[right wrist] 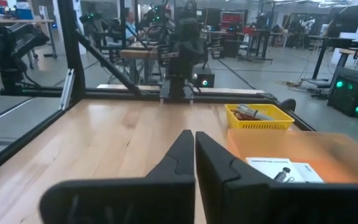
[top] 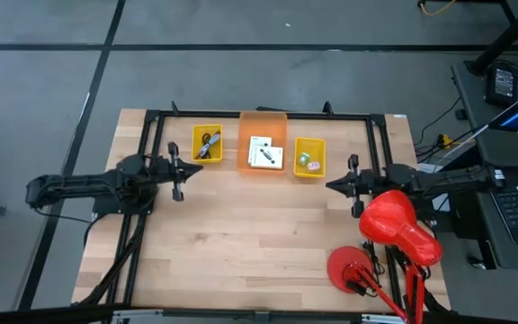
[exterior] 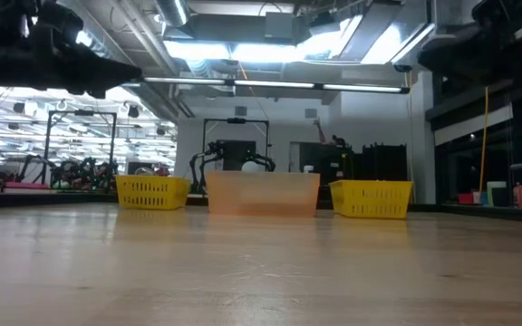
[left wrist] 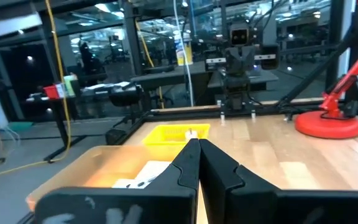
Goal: Pick and place items into bin
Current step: Return to Home Position
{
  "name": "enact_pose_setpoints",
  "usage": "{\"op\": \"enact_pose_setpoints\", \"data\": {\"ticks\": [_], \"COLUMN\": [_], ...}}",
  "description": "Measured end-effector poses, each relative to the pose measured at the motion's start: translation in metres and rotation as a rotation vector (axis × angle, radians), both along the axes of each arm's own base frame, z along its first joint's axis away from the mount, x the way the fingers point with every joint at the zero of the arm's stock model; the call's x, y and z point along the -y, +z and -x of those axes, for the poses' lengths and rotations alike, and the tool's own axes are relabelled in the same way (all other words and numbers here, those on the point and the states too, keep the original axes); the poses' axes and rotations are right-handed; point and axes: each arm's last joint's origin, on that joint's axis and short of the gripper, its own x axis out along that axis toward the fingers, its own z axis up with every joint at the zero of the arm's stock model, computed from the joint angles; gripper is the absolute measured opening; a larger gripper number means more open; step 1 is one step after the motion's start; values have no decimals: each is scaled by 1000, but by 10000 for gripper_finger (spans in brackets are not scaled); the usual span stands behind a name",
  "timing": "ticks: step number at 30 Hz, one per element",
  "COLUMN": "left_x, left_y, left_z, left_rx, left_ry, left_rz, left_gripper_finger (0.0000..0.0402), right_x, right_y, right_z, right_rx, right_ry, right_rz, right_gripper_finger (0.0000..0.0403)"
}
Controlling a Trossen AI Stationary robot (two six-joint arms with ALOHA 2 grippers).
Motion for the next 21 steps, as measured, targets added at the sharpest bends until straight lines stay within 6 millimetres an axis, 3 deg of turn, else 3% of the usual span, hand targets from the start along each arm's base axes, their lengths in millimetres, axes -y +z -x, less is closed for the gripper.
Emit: {"op": "enact_pose_setpoints", "data": {"ticks": [21], "left_x": [-7], "left_y": [-10], "left_z": [15], "left_rx": [-81], "left_ry": [65], "left_rz": [27], "left_gripper_finger": [2], "right_x": [3], "right_y": [-10], "right_z": [30], "right_rx": [-63], "right_ry": [0], "right_rz": [-19], "right_gripper_finger": [0]}}
